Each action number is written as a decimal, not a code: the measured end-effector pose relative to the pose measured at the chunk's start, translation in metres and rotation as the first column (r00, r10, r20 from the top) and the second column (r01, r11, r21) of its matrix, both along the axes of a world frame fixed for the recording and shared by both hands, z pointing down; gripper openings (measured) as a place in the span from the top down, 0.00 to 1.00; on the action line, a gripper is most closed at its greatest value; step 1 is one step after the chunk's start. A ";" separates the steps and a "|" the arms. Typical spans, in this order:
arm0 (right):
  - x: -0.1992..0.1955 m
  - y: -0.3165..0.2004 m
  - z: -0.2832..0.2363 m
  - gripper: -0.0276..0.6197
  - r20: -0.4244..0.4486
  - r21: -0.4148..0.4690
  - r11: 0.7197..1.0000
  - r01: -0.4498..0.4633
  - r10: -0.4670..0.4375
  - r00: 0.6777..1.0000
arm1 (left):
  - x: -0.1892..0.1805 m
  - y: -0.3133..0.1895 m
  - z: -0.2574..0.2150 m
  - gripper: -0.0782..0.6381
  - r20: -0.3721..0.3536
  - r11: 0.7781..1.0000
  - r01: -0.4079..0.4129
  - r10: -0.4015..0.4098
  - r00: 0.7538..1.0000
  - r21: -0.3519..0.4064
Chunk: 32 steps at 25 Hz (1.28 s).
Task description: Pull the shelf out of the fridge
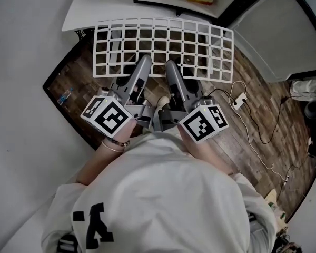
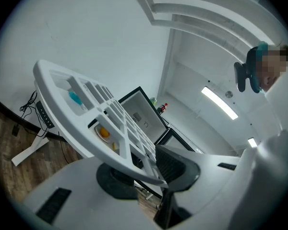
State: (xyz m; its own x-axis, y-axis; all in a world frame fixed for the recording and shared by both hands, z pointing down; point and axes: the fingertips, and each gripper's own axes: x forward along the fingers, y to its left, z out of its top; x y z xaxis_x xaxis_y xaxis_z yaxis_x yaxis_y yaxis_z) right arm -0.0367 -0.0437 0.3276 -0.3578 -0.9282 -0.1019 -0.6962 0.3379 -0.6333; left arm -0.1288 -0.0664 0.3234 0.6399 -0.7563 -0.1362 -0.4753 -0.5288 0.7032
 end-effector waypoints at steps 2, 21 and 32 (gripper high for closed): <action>0.000 -0.001 0.001 0.72 0.003 -0.006 1.000 -0.003 0.003 1.000 | 0.000 -0.001 0.001 0.73 0.004 1.000 -0.002 0.002 1.000 -0.004; 0.002 0.003 -0.001 0.72 -0.007 -0.002 1.000 -0.023 0.023 1.000 | 0.003 0.000 -0.001 0.74 -0.007 1.000 -0.024 0.024 1.000 -0.010; 0.046 0.068 -0.002 0.72 0.005 -0.014 1.000 0.001 -0.001 1.000 | 0.046 0.068 -0.002 0.74 0.013 1.000 -0.006 0.006 1.000 -0.025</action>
